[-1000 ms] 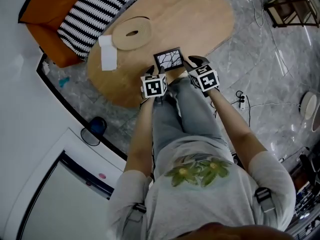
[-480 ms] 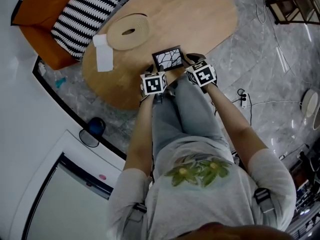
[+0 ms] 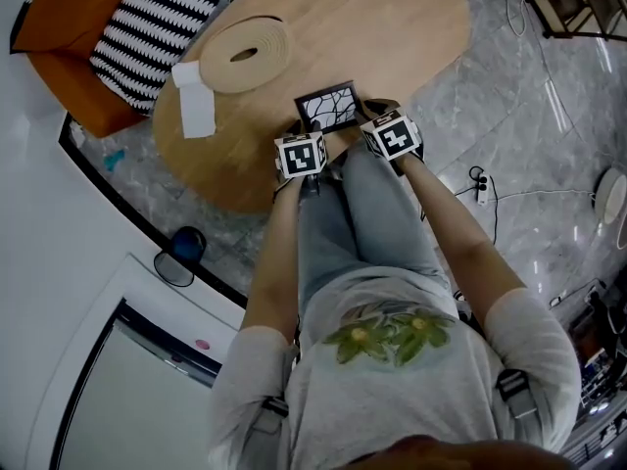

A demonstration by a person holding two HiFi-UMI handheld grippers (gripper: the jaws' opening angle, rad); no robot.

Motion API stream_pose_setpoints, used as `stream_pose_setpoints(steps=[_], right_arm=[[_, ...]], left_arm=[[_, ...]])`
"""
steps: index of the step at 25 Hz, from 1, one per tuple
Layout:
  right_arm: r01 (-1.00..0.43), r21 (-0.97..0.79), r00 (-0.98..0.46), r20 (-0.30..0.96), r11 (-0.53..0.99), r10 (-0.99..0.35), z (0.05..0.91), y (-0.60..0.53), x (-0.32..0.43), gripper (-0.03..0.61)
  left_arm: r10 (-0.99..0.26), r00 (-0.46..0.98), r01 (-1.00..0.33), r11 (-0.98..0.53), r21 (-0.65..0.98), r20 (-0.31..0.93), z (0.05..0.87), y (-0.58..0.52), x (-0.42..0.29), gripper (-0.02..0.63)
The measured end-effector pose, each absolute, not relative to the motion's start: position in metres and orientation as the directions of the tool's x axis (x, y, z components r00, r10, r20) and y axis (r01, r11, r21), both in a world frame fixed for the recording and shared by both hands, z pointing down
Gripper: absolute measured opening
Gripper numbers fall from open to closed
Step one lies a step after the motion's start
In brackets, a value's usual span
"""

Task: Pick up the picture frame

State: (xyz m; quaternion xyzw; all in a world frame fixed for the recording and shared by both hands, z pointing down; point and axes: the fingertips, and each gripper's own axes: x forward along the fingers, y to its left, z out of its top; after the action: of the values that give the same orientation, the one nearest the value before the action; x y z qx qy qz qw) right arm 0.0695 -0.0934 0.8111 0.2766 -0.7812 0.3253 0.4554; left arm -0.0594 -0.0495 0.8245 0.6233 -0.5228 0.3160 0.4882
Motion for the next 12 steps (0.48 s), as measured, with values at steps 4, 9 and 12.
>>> stream_pose_setpoints(steps=[4, 9, 12], right_arm=[[-0.729, -0.258, -0.423, 0.898, 0.634, -0.120, 0.822, -0.091, 0.072, 0.118], [-0.735, -0.261, -0.414, 0.904, 0.625, -0.110, 0.832, -0.090, 0.076, 0.117], [-0.736, -0.262, -0.413, 0.904, 0.624, -0.108, 0.836, -0.091, 0.076, 0.115]], left_arm=[[-0.336, 0.248, -0.962, 0.026, 0.272, 0.909, 0.834, -0.048, -0.060, 0.161], [-0.338, 0.238, -0.964, 0.032, 0.264, 0.910, 0.839, -0.049, -0.061, 0.152], [-0.339, 0.240, -0.963, 0.032, 0.266, 0.910, 0.842, -0.052, -0.060, 0.150]])
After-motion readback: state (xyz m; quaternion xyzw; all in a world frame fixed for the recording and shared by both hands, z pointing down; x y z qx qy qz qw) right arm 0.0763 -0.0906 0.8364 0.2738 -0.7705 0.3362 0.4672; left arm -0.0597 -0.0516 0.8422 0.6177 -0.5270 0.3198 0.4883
